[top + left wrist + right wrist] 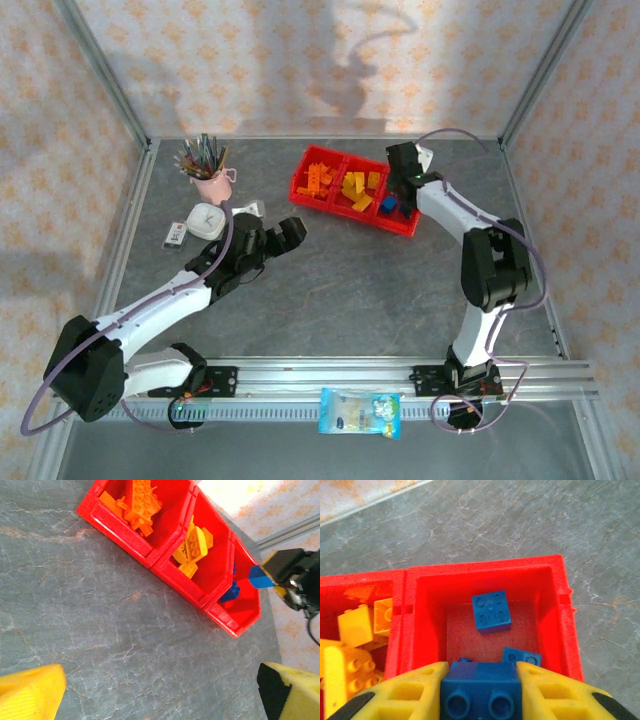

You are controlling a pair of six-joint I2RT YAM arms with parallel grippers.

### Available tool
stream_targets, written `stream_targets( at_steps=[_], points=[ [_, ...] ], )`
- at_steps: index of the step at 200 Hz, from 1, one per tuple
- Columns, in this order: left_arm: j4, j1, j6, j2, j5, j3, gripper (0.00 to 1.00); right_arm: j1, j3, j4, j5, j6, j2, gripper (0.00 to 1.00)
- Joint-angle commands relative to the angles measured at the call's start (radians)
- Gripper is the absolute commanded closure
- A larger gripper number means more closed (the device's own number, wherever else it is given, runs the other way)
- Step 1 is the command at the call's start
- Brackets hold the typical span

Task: Sort the legos into containers by color
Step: Place the lego in the container, then pick up the lego from the bottom-left of the table.

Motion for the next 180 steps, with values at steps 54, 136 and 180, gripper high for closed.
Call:
stream_targets(
  at_steps=[54,136,180],
  points=[
    [-0.025,-0.007,0.062,-0.008,-0.043,0.061,0.01,-0.009,0.098,0.036,-0.007,-0.069,0.037,0.49],
    [-0.098,0.016,0.082,-0.095,-0.111,0.05,0.01,0.114,-0.066,0.018,-0.053,-0.062,-0.179,0.46],
    [-0.178,0.078,0.062,-0.205,-0.115,0.0,0.01,0.262,-0.127,0.043,-0.074,-0.049,-0.226,0.43]
  ],
)
